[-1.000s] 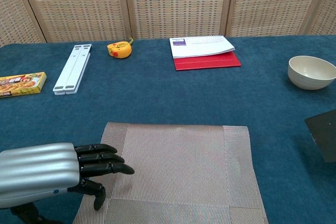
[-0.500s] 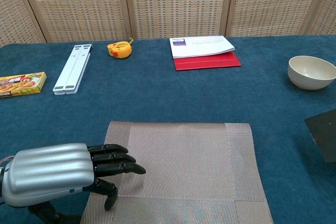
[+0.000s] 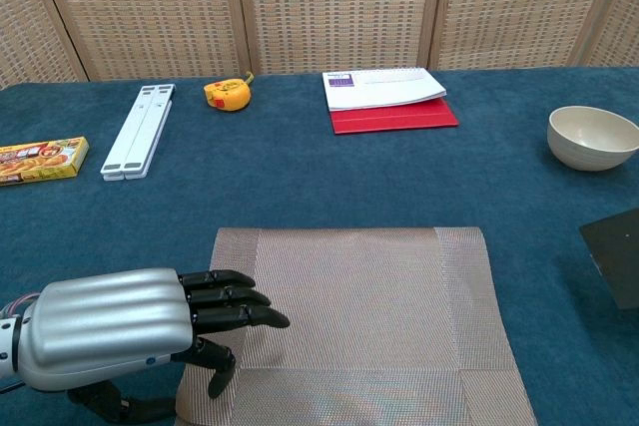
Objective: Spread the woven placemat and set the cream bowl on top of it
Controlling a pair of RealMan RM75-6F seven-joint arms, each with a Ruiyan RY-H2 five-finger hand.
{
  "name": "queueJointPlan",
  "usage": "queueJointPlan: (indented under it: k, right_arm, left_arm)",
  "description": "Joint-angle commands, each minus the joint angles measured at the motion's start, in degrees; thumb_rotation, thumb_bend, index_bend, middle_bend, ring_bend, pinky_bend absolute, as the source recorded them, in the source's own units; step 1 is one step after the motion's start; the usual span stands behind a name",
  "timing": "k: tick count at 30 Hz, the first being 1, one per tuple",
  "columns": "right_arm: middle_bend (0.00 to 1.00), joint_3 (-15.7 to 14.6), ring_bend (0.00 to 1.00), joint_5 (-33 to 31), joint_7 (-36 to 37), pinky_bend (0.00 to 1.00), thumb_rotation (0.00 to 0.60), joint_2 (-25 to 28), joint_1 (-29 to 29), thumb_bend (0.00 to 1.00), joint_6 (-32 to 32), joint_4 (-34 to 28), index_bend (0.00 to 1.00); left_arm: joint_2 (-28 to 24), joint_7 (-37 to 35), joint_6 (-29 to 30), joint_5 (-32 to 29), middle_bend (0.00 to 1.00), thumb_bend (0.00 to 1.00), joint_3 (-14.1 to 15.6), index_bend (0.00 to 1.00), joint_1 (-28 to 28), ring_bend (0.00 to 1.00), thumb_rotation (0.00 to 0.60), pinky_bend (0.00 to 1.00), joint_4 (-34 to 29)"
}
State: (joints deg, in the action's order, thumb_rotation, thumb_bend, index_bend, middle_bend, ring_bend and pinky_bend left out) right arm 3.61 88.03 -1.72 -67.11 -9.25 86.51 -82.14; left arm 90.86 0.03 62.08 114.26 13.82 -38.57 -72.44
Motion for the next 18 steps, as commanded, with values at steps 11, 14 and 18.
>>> queueJointPlan:
  k: [11,14,18]
  right_arm:
    - [0.00,0.3,0.00,0.5,0.0,0.00,0.600,0.2,0.3,0.00,0.2,-0.3,0.01]
    - [0.00,0.3,0.00,0.7,0.0,0.00,0.600,0.2,0.4,0.00,0.3,-0.4,0.01]
    - [0.00,0.3,0.00,0.8,0.1,0.00,0.600,0.4,0.4,0.00,0.3,-0.6,0.01]
  left_arm:
    - [1.0,-0.1,-0.7,-1.5,0.00,0.44,0.4,0.45,-0.8,0.00,0.600,0.00,-0.5]
    - [0.8,0.3,-0.6,-1.5,0.00,0.44,0.2,0.45,-1.2,0.00,0.600,0.00,-1.1]
    - [0.4,1.8,-1.6,-2.3,0.00,0.44,-0.5,0.45,-1.9,0.00,0.600,0.00,-2.6]
